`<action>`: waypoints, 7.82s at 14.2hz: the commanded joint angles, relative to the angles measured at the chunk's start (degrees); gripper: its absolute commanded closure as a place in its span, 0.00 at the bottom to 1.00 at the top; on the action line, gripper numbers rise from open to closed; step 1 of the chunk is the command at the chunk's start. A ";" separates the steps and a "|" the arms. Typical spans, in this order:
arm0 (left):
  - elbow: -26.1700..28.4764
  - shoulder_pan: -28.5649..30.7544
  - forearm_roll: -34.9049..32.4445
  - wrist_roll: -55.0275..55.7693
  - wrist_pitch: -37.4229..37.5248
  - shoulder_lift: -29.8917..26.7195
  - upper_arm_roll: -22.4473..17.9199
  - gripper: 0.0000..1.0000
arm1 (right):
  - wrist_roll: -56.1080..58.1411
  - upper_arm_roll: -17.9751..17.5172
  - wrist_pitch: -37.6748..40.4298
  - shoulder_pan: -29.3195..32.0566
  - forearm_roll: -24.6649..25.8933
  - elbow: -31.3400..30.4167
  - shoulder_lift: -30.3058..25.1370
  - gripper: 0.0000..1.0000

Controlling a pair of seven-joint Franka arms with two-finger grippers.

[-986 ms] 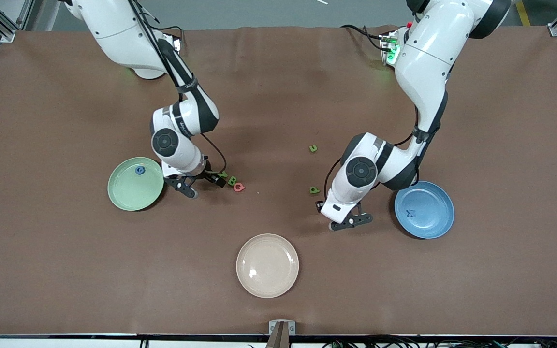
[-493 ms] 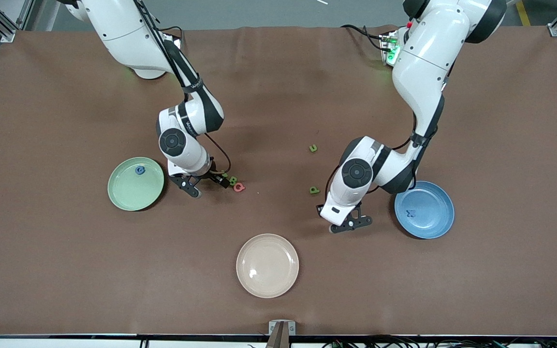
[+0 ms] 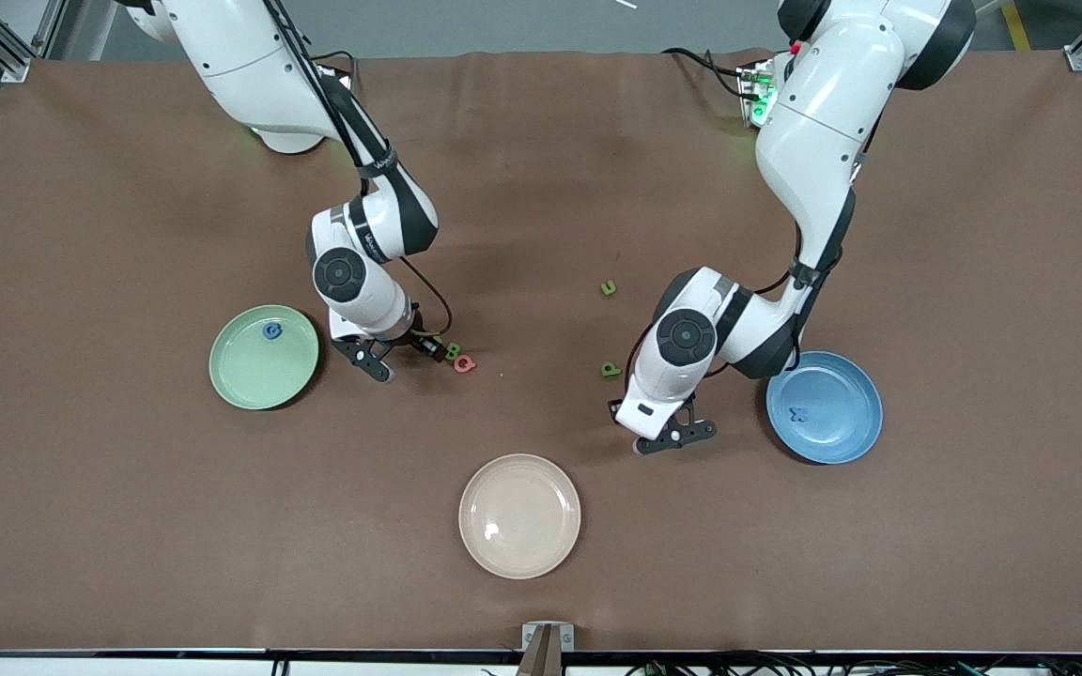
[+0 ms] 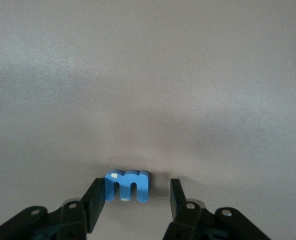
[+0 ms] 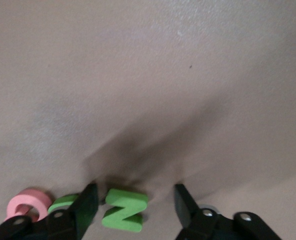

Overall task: Sort upper and lower case letters into plates
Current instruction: 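Grasp the blue m with the left gripper while the right gripper grasps green Z, then place m on the blue plate while the right gripper places Z on green, then grasp the green d with the left gripper while the right gripper grasps green B, then place d on the blue plate while the right gripper places B on green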

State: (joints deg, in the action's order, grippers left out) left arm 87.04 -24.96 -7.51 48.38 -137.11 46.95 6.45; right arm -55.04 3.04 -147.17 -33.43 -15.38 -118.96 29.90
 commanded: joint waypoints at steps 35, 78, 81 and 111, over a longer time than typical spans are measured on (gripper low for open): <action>1.47 12.31 -4.88 -14.71 17.83 -7.84 -0.12 0.89 | 42.04 9.52 17.35 16.65 3.52 -2.25 -4.86 0.92; 11.66 0.53 -4.18 11.65 -4.74 -6.70 7.17 0.30 | -13.42 9.52 7.86 -14.03 -0.18 10.94 6.40 0.06; 11.58 0.53 -4.53 11.73 -5.01 -5.74 7.17 0.31 | -12.72 9.52 8.03 -13.94 -0.18 10.85 6.40 0.19; 12.46 30.76 -5.05 -29.22 8.53 -10.40 6.91 0.53 | 47.03 12.78 22.90 15.85 3.34 2.34 -7.75 0.99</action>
State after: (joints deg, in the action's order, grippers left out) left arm 99.56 5.25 -11.73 19.13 -128.11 36.03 13.07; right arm -10.51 16.39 -121.72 -18.45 -13.14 -113.27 23.87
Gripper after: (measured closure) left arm 0.639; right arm 0.744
